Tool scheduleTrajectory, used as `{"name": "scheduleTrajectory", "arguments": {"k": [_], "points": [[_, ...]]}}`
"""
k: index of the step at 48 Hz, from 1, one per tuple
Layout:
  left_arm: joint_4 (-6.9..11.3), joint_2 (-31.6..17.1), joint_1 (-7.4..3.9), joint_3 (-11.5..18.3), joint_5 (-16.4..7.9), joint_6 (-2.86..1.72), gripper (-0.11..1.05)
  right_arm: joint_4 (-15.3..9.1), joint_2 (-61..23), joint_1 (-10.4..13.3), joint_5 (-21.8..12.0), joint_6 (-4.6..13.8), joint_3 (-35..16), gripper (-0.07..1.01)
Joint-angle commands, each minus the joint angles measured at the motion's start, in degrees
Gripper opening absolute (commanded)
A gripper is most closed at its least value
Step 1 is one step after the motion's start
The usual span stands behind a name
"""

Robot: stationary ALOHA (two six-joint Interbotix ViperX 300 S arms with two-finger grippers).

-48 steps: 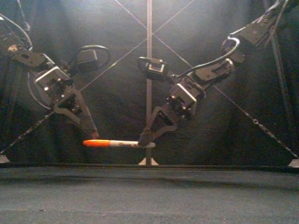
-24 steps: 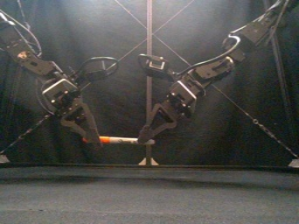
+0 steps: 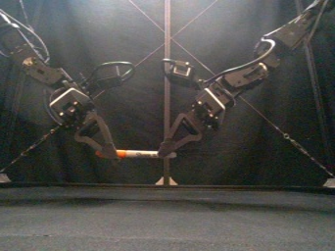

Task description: Uncap the pen

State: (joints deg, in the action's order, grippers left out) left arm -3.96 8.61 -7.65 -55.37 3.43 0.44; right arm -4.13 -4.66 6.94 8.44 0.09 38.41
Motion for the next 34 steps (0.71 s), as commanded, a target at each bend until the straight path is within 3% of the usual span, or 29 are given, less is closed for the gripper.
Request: {"name": "scheduleTrajectory", "arguments": {"k": [1, 16, 25, 34], "points": [[-0.18, 2.64, -1.76, -3.34, -1.67, -0.26, 0.43, 0.44, 4.57, 0.88, 1.49, 0.26, 4.04, 0.53], [-0.09, 13.10, -2.37, -8.70, -1.67, -0.35, 0.43, 3.34, 11.16, 1.32, 6.59, 0.18, 12.83, 0.53], [0.00, 18.37, -2.20, -11.25, -1.58, -0.35, 0.43, 3.08, 13.89, 1.32, 10.90, 0.00, 16.17, 0.53], [0.18, 20.92, -2.37, -12.66, -1.49, -0.44, 0.43, 2.55, 15.03, 1.32, 17.40, -0.53, 18.63, 0.53]]}}
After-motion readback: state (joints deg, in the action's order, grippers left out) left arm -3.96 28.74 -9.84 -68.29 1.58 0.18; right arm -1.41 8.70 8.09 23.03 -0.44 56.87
